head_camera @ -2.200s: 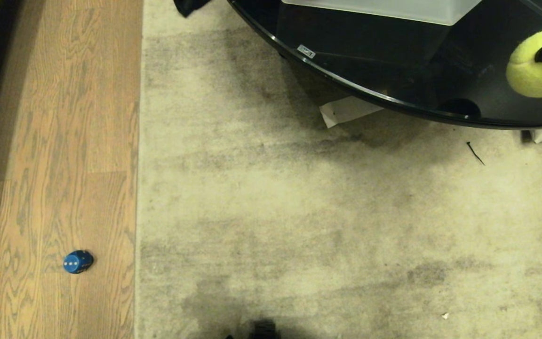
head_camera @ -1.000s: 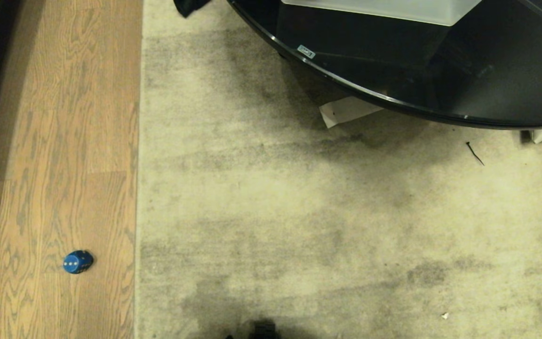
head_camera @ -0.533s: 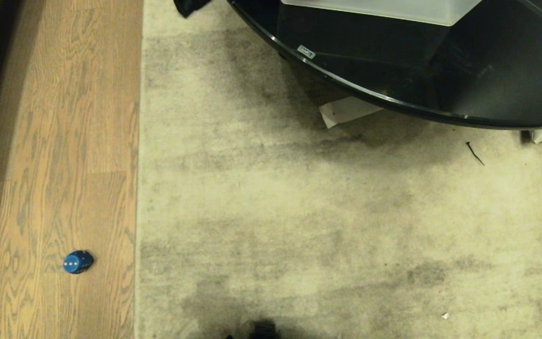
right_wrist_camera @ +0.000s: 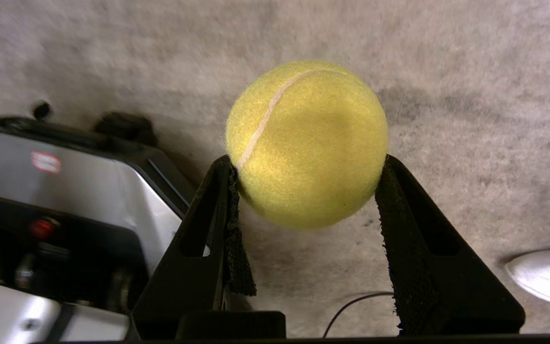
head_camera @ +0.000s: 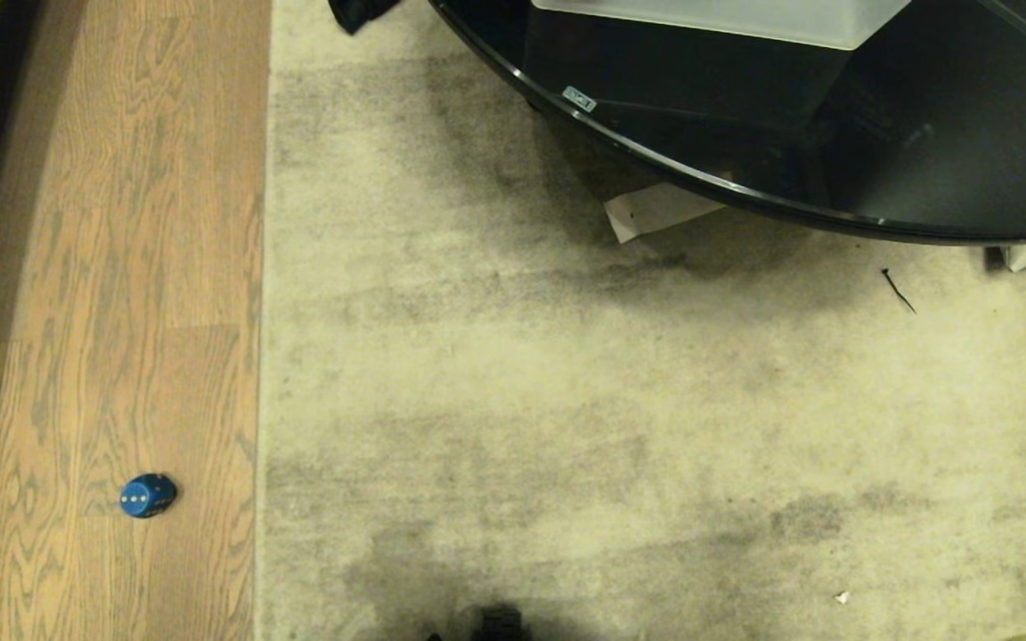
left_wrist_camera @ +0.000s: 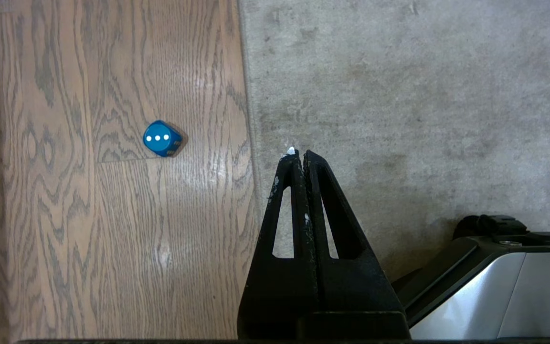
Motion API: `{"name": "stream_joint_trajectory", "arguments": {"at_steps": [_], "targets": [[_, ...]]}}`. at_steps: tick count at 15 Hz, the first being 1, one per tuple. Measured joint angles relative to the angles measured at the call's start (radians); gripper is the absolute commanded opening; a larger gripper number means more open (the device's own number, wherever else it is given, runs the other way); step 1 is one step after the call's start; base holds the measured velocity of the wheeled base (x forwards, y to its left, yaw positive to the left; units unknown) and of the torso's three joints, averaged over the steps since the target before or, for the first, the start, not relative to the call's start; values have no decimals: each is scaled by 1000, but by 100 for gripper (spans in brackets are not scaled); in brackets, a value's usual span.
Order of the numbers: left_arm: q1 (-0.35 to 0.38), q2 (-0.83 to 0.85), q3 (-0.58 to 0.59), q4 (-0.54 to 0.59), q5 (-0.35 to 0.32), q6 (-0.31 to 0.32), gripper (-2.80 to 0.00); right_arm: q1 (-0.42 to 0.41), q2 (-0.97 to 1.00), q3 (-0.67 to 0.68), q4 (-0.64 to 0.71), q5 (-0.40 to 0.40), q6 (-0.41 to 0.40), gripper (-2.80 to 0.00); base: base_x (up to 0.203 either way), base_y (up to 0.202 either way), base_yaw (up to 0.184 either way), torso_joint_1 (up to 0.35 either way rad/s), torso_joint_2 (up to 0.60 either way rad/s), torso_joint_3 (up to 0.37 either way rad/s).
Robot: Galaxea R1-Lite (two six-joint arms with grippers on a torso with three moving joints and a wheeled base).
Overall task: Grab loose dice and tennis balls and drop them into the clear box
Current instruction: Pick up toys out of the box
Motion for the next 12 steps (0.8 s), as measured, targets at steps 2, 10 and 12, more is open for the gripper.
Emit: {"name": "stream_joint_trajectory", "arguments": {"at_steps": [2, 10, 12], "targets": [[-1, 0, 0, 0, 0, 0, -280, 15, -86, 141, -99, -40, -6, -280, 0, 0, 0, 0, 0, 0], [-1, 0, 0, 0, 0, 0, -280, 34, -322, 437, -393, -159, 69, -280, 0, 0, 0, 0, 0, 0], [0, 0, 0, 0, 0, 0, -280, 34, -339, 465, -453, -173, 78, -280, 0, 0, 0, 0, 0, 0]]}}
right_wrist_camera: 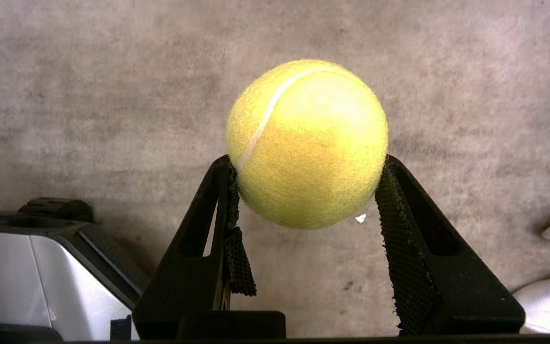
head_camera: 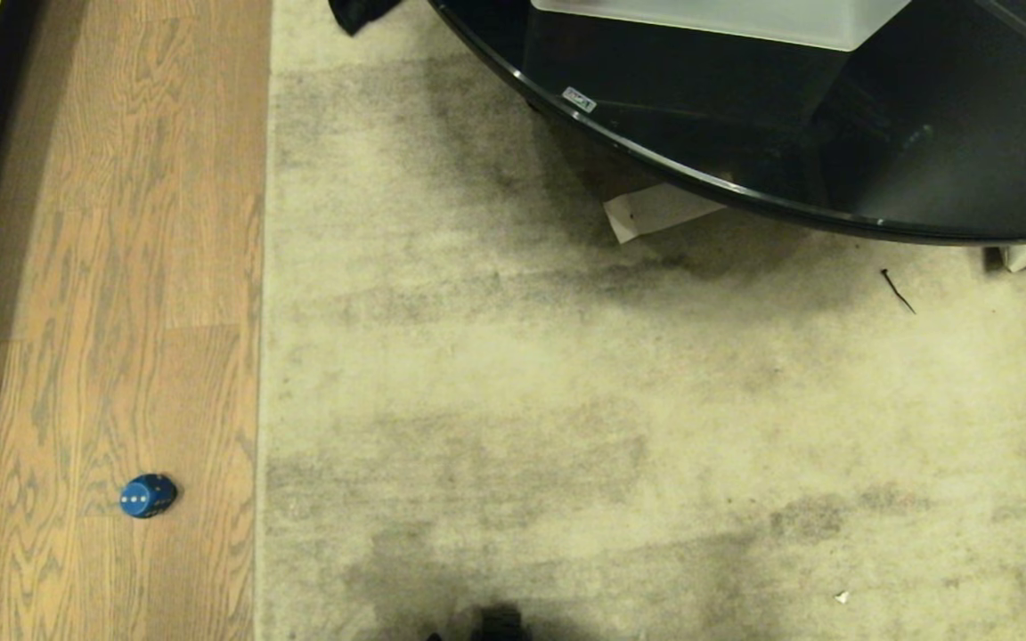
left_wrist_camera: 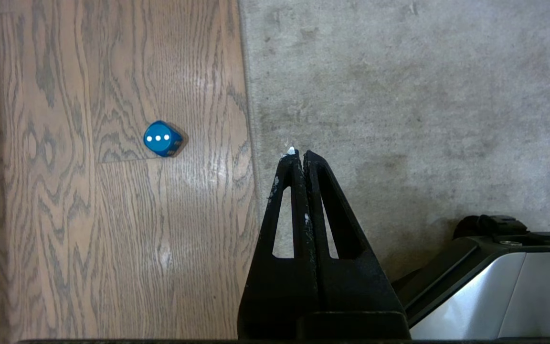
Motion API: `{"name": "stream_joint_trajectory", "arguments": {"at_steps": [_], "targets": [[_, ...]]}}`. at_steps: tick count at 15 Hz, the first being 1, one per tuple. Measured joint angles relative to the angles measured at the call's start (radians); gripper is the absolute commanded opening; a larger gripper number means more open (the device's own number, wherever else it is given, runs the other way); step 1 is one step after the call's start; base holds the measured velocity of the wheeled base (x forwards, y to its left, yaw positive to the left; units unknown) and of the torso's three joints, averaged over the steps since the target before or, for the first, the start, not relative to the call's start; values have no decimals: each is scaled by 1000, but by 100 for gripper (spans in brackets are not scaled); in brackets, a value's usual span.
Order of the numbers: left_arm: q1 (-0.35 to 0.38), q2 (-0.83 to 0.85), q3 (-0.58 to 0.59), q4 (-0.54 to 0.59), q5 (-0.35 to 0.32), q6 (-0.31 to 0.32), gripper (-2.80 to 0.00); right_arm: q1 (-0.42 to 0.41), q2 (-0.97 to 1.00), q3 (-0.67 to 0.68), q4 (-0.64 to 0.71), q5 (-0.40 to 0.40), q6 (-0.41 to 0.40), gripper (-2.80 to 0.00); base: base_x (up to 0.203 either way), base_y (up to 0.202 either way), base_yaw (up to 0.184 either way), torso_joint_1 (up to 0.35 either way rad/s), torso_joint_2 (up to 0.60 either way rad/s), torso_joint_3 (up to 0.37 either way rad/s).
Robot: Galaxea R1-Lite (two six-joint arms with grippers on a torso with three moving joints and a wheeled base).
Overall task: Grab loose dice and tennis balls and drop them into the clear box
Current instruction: Pick up toys out of the box
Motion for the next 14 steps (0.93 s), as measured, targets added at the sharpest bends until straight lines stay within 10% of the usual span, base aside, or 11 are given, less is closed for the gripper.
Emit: {"name": "stream_joint_trajectory", "arguments": {"at_steps": [14], "targets": [[0, 0, 0, 0, 0, 0, -280, 0, -11, 10, -9, -29, 113, -280, 0, 0, 0, 0, 0, 0]]}}
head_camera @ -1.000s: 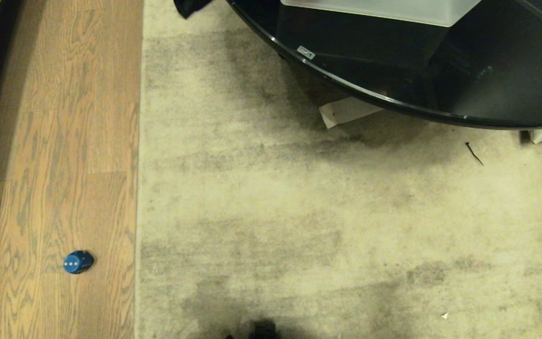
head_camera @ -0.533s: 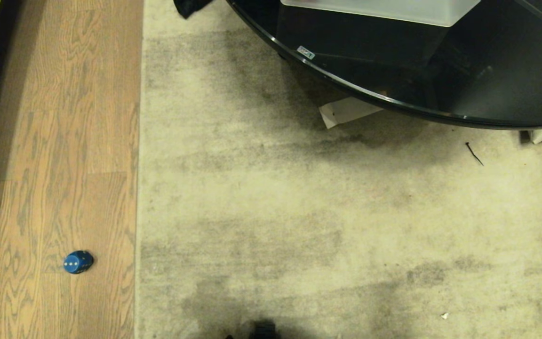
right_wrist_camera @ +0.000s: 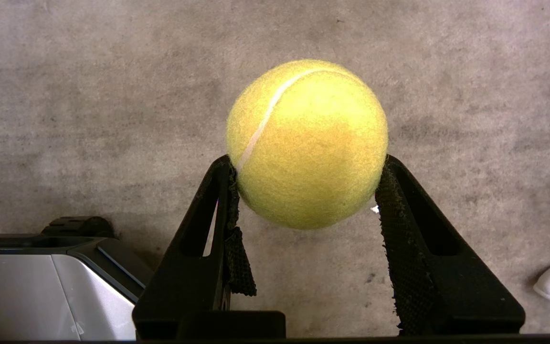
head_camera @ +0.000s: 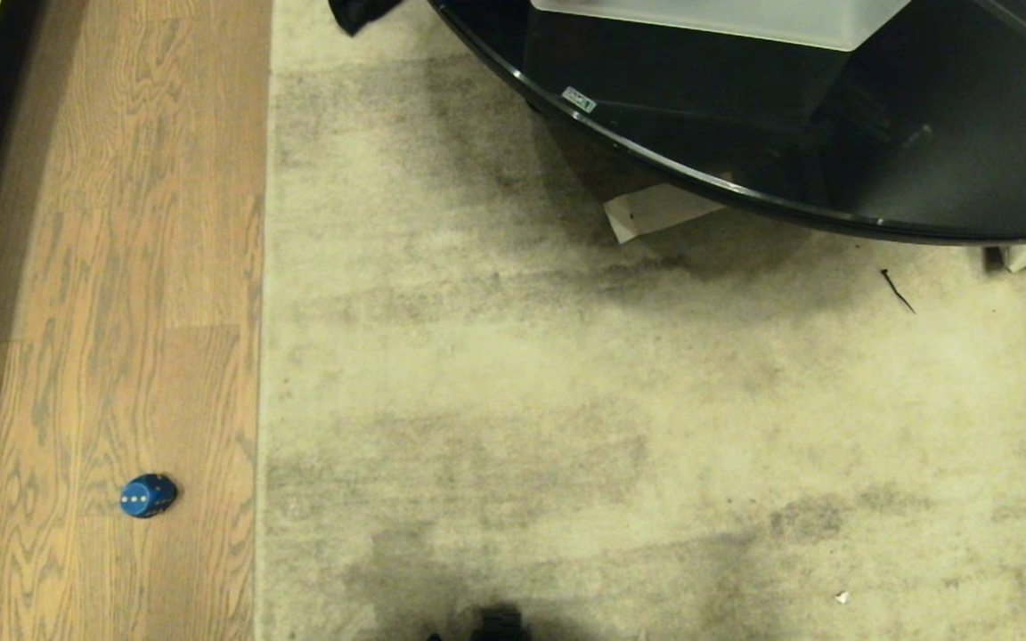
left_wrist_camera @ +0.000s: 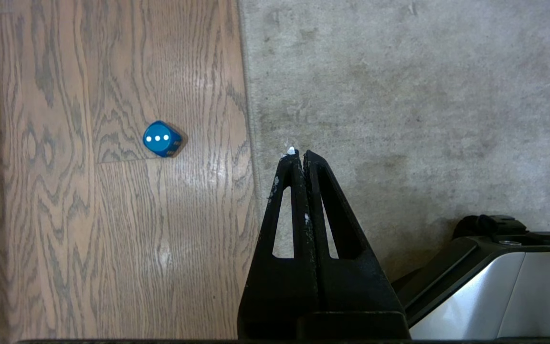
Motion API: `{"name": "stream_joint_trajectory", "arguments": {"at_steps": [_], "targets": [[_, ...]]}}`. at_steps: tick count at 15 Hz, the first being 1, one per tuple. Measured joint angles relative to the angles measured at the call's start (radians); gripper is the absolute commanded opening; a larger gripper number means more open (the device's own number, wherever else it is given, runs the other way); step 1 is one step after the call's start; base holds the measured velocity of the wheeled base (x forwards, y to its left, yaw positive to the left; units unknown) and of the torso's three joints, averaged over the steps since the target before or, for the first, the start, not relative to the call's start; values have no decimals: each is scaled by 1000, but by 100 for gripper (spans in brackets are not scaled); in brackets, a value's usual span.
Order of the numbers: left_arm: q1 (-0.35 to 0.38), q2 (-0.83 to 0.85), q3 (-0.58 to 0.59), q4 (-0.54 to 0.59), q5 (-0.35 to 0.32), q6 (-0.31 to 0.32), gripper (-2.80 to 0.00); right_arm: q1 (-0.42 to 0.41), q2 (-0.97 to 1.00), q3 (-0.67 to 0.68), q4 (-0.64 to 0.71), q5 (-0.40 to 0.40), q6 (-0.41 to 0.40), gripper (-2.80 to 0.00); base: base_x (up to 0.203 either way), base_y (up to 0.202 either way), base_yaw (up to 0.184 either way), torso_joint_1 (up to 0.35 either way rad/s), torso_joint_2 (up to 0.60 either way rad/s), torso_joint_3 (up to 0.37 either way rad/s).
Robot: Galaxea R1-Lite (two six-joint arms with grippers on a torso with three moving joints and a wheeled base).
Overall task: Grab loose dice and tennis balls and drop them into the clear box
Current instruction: Pick up toys out of the box
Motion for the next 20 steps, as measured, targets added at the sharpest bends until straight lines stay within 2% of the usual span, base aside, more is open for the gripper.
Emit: {"name": "stream_joint_trajectory", "arguments": {"at_steps": [6, 9, 12, 15, 17, 20], "targets": [[0, 0, 0, 0, 4, 13, -280, 0, 0, 0, 0, 0, 0, -280, 0, 0, 0, 0, 0, 0], [3, 0, -5, 8, -6, 113, -280, 0, 0, 0, 0, 0, 0, -280, 0, 0, 0, 0, 0, 0], [5, 0, -14, 10, -13, 149, -280, 0, 1, 0, 0, 0, 0, -280, 0, 0, 0, 0, 0, 0], [5, 60, -155, 21, -6, 150, -280, 0, 1, 0, 0, 0, 0, -280, 0, 0, 0, 0, 0, 0], [4, 183, -325, 26, 10, 125, -280, 0, 1, 0, 0, 0, 0, -280, 0, 0, 0, 0, 0, 0], [1, 437, -556, 31, 82, 68, -280, 0, 1, 0, 0, 0, 0, -280, 0, 0, 0, 0, 0, 0]]}}
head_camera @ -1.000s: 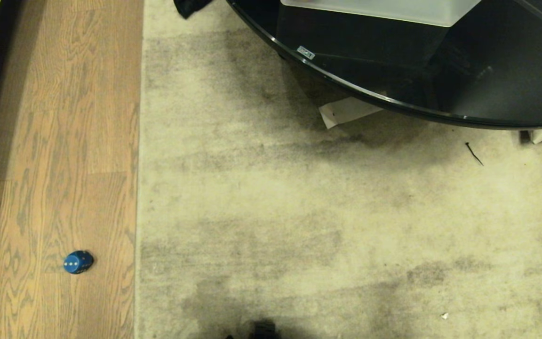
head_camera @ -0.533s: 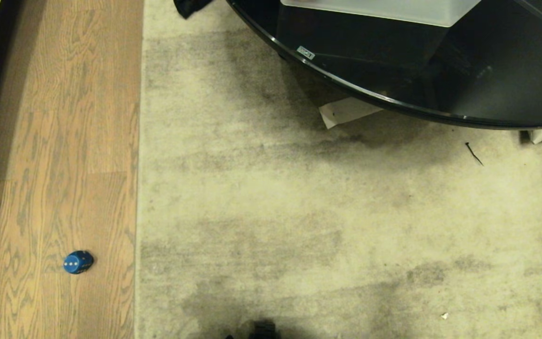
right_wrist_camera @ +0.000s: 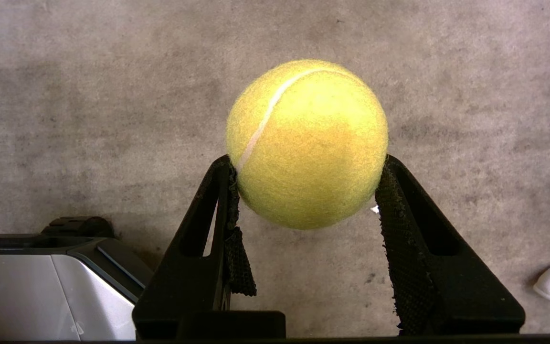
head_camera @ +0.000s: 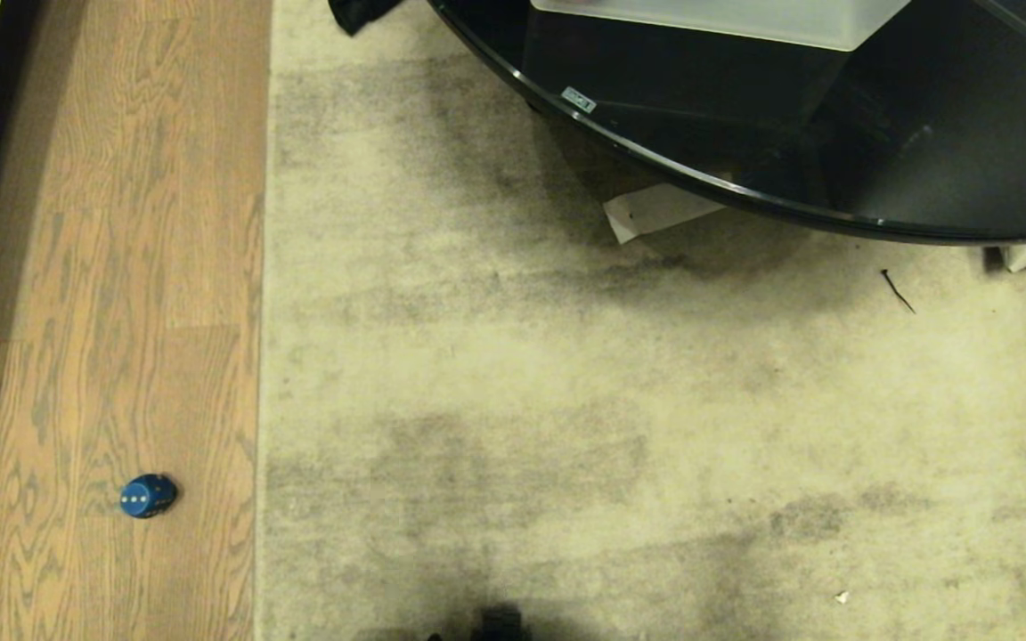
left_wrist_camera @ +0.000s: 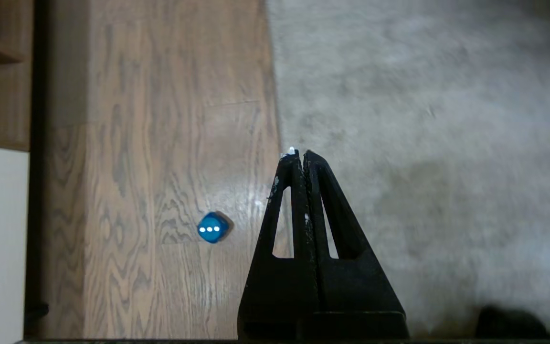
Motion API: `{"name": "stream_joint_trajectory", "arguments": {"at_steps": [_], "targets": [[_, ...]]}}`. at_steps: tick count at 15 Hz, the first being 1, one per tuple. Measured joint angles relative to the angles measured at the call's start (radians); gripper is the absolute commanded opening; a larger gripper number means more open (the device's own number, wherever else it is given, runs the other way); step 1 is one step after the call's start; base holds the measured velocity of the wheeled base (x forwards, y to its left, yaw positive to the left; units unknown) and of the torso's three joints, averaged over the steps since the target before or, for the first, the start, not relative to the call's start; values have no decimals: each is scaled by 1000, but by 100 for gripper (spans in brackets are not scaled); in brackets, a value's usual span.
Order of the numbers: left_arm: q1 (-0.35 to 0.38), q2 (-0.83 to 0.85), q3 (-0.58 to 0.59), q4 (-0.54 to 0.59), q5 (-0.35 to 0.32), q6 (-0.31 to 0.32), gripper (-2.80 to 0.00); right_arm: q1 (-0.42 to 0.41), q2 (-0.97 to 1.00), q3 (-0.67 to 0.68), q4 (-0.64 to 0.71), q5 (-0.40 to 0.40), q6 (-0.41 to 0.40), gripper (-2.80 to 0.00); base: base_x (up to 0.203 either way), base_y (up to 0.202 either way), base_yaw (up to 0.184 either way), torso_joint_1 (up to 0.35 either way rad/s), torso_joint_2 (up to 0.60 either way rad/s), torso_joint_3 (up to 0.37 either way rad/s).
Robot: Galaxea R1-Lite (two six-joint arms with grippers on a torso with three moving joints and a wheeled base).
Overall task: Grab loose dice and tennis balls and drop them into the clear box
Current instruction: Pick up toys out of the box
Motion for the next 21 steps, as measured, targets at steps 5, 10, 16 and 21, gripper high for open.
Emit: {"name": "stream_joint_trajectory", "arguments": {"at_steps": [5, 10, 16, 21], "targets": [[69, 479, -189, 2, 91, -99, -280, 0, 0, 0, 0, 0, 0, -280, 0, 0, 0, 0, 0, 0], [246, 879, -172, -107, 74, -116, -280, 0, 1, 0, 0, 0, 0, -280, 0, 0, 0, 0, 0, 0], [544, 1252, -169, -267, -142, -110, -280, 0, 1, 0, 0, 0, 0, -280, 0, 0, 0, 0, 0, 0], [650, 1474, -257, -292, -211, -120, -280, 0, 1, 0, 0, 0, 0, -280, 0, 0, 0, 0, 0, 0]]}}
